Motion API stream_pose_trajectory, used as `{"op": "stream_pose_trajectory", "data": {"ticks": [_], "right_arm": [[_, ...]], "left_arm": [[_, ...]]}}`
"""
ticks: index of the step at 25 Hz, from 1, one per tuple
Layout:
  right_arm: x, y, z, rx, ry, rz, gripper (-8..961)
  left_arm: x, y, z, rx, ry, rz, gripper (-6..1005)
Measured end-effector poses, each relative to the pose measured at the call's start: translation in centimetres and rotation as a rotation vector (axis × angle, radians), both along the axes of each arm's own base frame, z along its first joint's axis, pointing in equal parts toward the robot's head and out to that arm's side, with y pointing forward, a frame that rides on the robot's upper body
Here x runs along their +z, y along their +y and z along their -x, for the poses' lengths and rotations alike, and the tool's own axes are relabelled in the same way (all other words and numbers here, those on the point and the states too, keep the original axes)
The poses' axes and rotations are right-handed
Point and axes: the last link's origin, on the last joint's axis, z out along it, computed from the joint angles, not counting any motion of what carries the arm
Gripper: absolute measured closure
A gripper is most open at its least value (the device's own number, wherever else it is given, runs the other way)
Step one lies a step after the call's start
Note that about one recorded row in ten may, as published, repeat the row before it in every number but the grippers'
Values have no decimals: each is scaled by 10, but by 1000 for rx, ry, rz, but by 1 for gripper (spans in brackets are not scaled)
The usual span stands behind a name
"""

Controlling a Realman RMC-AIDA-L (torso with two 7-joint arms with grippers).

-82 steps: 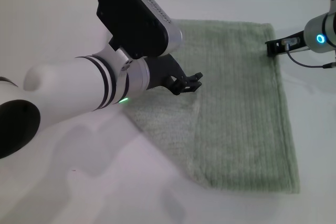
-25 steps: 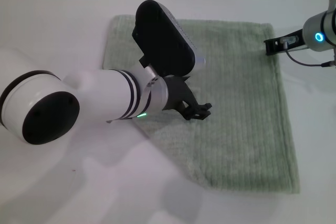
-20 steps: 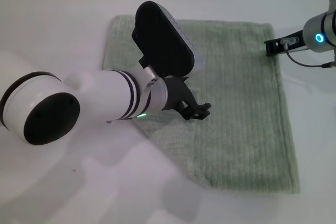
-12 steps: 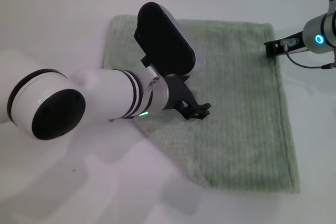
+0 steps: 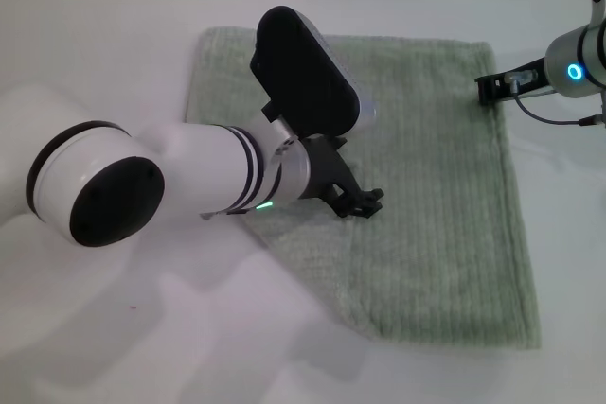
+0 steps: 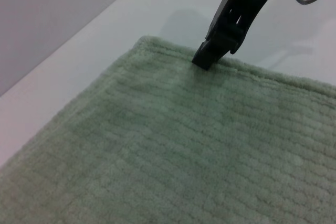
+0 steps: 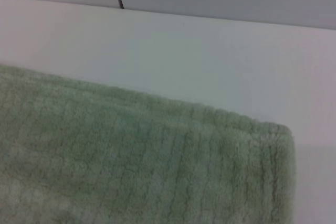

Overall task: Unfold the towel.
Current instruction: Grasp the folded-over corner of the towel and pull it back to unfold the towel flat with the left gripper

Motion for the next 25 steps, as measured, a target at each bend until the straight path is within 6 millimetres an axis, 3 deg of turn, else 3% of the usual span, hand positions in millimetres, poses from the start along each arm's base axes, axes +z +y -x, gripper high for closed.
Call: {"op": "stream_pose_trajectory", "data": {"ticks": [11, 14, 19, 25], "right_arm": [[0, 1, 1, 3, 0, 0, 953], [0, 1, 2, 4, 0, 0, 954], [0, 1, 2, 5, 0, 0, 954], [0, 1, 2, 5, 0, 0, 953]], "left_arm": [[-1, 2, -3, -5, 1, 3, 155], [-2, 4, -1, -2, 16, 9, 350], [-3, 5, -1, 2, 13, 13, 547], [0, 6, -4, 12, -14, 2, 476]]}}
